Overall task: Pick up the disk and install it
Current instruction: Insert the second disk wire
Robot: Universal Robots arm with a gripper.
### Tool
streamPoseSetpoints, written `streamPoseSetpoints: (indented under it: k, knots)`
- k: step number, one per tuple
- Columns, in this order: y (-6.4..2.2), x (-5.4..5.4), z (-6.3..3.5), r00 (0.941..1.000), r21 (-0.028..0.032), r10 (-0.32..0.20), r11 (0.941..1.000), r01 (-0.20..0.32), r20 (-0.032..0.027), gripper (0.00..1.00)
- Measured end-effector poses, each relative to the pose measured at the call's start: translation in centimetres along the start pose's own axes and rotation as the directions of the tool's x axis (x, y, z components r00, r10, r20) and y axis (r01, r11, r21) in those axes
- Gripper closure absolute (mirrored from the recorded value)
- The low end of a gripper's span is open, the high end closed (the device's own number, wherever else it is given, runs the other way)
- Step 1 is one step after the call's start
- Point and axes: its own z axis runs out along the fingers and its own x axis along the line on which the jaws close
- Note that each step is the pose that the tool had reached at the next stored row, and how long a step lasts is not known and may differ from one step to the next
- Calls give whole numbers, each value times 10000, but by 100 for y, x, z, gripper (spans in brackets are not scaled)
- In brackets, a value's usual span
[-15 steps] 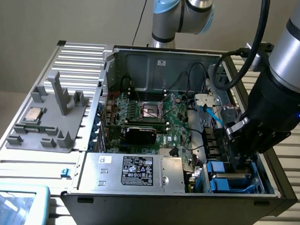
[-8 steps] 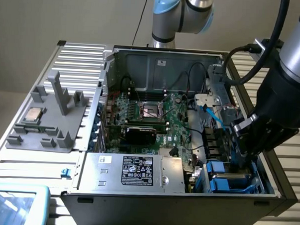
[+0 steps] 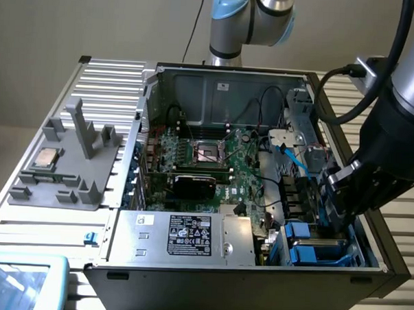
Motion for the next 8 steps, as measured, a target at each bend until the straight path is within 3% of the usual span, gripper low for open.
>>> streamPoseSetpoints:
  k: [8]
  knots:
    - [1, -2, 30, 10000, -6, -21, 10000, 21, 1, 89]
